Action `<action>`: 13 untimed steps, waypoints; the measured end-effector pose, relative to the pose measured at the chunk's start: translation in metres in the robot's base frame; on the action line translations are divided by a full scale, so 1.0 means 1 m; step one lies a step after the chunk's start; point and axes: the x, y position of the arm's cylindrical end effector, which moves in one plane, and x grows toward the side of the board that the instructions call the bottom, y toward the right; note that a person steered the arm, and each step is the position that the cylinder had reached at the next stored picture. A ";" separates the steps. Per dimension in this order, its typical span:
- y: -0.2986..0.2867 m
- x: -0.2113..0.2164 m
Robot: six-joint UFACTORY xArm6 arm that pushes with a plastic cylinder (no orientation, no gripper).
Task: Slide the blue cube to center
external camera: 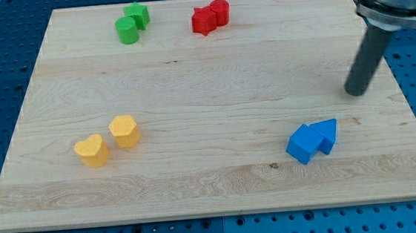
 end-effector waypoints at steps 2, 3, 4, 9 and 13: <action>0.028 0.088; -0.019 0.127; -0.055 0.130; -0.114 0.045; -0.184 0.025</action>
